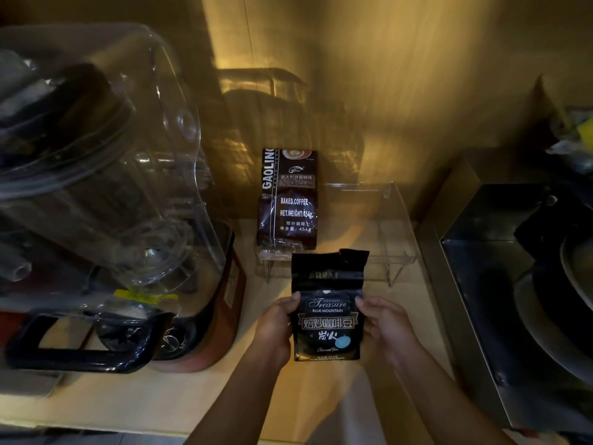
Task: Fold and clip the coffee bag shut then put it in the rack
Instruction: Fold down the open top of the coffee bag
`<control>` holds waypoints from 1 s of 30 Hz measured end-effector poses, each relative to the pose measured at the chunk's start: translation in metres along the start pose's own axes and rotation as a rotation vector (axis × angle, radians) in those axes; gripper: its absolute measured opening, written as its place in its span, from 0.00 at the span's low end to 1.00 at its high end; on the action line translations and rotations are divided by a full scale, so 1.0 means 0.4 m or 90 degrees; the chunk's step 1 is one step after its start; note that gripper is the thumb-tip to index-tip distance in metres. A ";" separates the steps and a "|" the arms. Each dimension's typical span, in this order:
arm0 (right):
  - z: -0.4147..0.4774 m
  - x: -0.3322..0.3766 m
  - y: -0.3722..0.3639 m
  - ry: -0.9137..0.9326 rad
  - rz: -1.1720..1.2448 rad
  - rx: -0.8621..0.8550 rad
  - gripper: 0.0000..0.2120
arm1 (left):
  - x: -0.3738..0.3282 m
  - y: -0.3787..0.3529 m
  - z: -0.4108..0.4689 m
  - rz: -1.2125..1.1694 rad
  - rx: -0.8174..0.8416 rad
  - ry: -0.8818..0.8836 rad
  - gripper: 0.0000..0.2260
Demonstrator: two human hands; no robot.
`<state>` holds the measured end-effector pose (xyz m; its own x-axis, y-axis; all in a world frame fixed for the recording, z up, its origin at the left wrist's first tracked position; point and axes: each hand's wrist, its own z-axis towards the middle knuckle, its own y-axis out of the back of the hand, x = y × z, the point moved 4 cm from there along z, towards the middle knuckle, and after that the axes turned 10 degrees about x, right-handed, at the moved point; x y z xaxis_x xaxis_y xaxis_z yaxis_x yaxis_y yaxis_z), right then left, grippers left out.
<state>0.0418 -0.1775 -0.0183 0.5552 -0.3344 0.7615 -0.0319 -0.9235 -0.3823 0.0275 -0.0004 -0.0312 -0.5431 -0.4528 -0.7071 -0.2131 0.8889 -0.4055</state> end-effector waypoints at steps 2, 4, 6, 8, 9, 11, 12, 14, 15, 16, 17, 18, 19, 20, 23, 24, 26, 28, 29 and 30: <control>-0.002 0.003 0.011 0.012 0.028 0.016 0.10 | -0.014 0.008 -0.005 0.094 -0.015 -0.063 0.03; -0.007 0.014 0.006 0.015 -0.020 0.061 0.19 | -0.020 0.010 -0.010 0.146 -0.012 -0.115 0.08; -0.016 0.023 -0.013 0.023 -0.084 0.101 0.22 | -0.014 0.004 -0.014 0.144 0.004 -0.134 0.13; -0.018 0.026 -0.022 0.030 -0.143 0.092 0.22 | -0.006 0.001 -0.015 0.145 0.031 -0.144 0.18; -0.017 0.029 -0.022 0.037 -0.179 0.078 0.22 | -0.002 0.000 -0.014 0.164 0.052 -0.152 0.22; -0.016 0.031 -0.024 0.049 -0.254 0.071 0.22 | 0.002 -0.004 -0.010 0.213 0.126 -0.156 0.29; -0.015 0.030 -0.025 0.053 -0.278 0.079 0.21 | 0.002 -0.008 -0.010 0.241 0.165 -0.149 0.29; -0.014 0.022 -0.033 0.055 -0.276 0.110 0.23 | 0.003 -0.009 -0.007 0.268 0.205 -0.137 0.25; -0.013 0.015 -0.034 0.058 -0.269 0.117 0.24 | 0.002 -0.009 -0.006 0.258 0.212 -0.135 0.24; -0.011 0.009 -0.034 0.069 -0.260 0.117 0.25 | 0.001 -0.009 -0.004 0.245 0.218 -0.135 0.23; -0.007 0.003 -0.032 0.084 -0.248 0.115 0.26 | 0.001 -0.009 -0.002 0.239 0.221 -0.137 0.22; -0.005 -0.004 -0.029 0.093 -0.240 0.116 0.26 | 0.002 -0.009 0.000 0.238 0.223 -0.138 0.22; -0.003 -0.013 -0.027 0.093 -0.237 0.118 0.26 | 0.001 -0.009 0.001 0.240 0.220 -0.135 0.22; 0.000 -0.021 -0.024 0.087 -0.236 0.116 0.25 | 0.000 -0.009 0.000 0.244 0.219 -0.136 0.22; 0.008 -0.035 -0.008 0.083 -0.248 0.090 0.22 | -0.002 -0.011 -0.005 0.264 0.227 -0.160 0.20; 0.010 -0.034 -0.006 0.088 -0.257 0.085 0.22 | -0.002 -0.013 -0.008 0.269 0.230 -0.166 0.20; 0.013 -0.034 -0.007 0.113 -0.267 0.086 0.21 | -0.002 -0.013 -0.012 0.270 0.229 -0.179 0.18; 0.009 -0.028 -0.013 0.138 -0.267 0.082 0.18 | -0.007 -0.017 -0.015 0.281 0.211 -0.182 0.13; 0.005 -0.021 -0.015 0.157 -0.265 0.084 0.16 | -0.010 -0.019 -0.015 0.285 0.200 -0.184 0.09; -0.001 -0.009 -0.020 0.182 -0.264 0.092 0.14 | -0.014 -0.023 -0.016 0.274 0.196 -0.183 0.05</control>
<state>0.0397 -0.1689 -0.0180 0.2475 -0.0031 0.9689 0.2684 -0.9606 -0.0717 0.0273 -0.0055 -0.0199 -0.2774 -0.0961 -0.9559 0.2460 0.9547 -0.1673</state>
